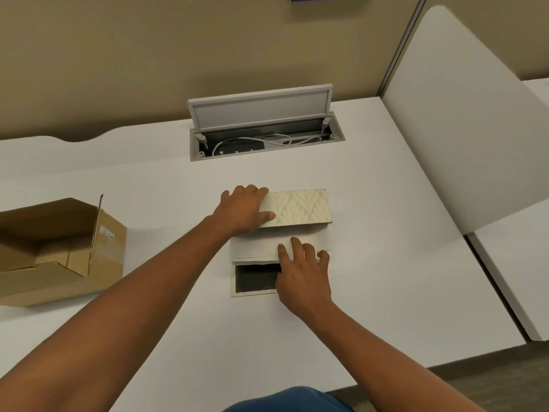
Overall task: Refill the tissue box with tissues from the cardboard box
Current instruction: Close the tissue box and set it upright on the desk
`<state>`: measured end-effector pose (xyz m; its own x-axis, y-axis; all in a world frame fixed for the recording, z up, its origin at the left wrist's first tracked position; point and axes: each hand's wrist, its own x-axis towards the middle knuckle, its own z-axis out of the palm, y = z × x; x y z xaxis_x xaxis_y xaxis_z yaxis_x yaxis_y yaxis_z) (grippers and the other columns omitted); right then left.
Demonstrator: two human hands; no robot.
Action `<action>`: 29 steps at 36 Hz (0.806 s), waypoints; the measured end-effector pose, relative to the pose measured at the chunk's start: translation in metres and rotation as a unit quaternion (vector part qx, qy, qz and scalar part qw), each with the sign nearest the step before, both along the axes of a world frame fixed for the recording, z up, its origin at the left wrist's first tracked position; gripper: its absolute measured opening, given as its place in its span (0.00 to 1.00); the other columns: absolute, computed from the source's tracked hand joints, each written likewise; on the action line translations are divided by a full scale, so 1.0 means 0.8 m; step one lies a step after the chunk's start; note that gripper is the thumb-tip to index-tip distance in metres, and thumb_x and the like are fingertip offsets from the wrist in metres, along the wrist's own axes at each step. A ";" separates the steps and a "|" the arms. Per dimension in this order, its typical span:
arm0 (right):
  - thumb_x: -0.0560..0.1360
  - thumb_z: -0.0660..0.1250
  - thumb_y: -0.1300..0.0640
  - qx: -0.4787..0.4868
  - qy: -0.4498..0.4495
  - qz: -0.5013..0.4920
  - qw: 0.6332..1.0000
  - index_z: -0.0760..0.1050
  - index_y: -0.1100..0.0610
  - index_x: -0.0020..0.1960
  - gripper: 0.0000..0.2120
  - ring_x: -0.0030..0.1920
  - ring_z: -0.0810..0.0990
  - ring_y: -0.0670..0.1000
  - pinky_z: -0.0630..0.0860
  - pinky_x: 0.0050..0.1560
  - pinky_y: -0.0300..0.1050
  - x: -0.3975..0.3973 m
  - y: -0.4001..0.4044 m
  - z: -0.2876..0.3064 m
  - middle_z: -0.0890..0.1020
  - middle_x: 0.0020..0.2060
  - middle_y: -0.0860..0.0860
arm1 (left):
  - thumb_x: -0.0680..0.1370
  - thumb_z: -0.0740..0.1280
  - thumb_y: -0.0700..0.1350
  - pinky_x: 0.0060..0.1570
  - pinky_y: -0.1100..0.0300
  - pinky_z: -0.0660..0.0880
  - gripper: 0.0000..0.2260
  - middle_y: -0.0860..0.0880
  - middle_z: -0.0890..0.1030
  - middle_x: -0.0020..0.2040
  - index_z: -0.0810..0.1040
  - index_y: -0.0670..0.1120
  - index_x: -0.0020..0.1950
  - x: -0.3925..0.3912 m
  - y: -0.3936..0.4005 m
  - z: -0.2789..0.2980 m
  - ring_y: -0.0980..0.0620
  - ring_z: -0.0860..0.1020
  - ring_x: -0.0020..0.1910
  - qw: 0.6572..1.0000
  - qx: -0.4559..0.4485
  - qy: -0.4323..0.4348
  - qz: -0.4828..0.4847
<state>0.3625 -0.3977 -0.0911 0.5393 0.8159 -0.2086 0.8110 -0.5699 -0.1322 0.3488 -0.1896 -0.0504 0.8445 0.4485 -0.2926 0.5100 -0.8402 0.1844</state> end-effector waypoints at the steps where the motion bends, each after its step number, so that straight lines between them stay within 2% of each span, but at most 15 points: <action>1: 0.77 0.63 0.53 0.000 0.001 0.002 1.000 0.62 0.55 0.77 0.29 0.72 0.66 0.63 0.61 0.69 0.65 0.001 0.000 0.000 0.65 0.76 0.60 | 0.78 0.62 0.62 0.69 0.40 0.62 0.32 0.45 0.66 0.75 0.60 0.51 0.77 0.000 0.000 0.001 0.41 0.65 0.71 1.000 -0.003 0.000 0.001; 9: 0.79 0.64 0.50 -0.022 0.001 0.011 1.000 0.60 0.53 0.77 0.29 0.73 0.65 0.61 0.60 0.71 0.64 0.010 0.003 -0.002 0.65 0.76 0.58 | 0.77 0.65 0.61 0.68 0.40 0.62 0.30 0.47 0.70 0.73 0.63 0.50 0.74 -0.014 -0.017 0.002 0.43 0.68 0.69 0.999 -0.001 -0.045 0.004; 17: 0.75 0.68 0.55 -0.003 -0.006 0.012 1.000 0.66 0.54 0.74 0.28 0.70 0.69 0.61 0.65 0.68 0.65 0.006 -0.002 -0.006 0.70 0.72 0.57 | 0.78 0.65 0.59 0.71 0.38 0.56 0.28 0.47 0.72 0.70 0.64 0.48 0.73 -0.040 -0.054 -0.004 0.44 0.68 0.67 0.995 0.044 -0.092 0.010; 20: 0.74 0.69 0.56 0.004 -0.012 0.014 1.000 0.68 0.55 0.73 0.28 0.69 0.71 0.61 0.67 0.67 0.65 0.003 -0.009 -0.010 0.73 0.70 0.57 | 0.77 0.65 0.60 0.71 0.37 0.57 0.28 0.48 0.72 0.69 0.64 0.49 0.73 -0.045 -0.064 -0.007 0.45 0.69 0.67 0.994 0.068 -0.086 0.013; 25: 0.72 0.69 0.58 0.040 -0.029 0.024 0.998 0.75 0.60 0.66 0.23 0.61 0.78 0.61 0.73 0.62 0.63 -0.005 -0.025 -0.013 0.80 0.62 0.59 | 0.76 0.68 0.59 0.68 0.37 0.62 0.27 0.48 0.74 0.65 0.67 0.49 0.70 -0.055 -0.078 -0.015 0.46 0.72 0.62 0.990 0.095 -0.103 0.013; 29: 0.75 0.64 0.59 0.095 -0.018 0.036 0.995 0.74 0.62 0.67 0.21 0.61 0.78 0.62 0.70 0.68 0.63 -0.008 -0.043 -0.017 0.81 0.62 0.60 | 0.74 0.70 0.58 0.67 0.37 0.64 0.26 0.48 0.75 0.63 0.69 0.49 0.68 -0.061 -0.090 -0.019 0.46 0.73 0.61 0.989 0.102 -0.108 0.015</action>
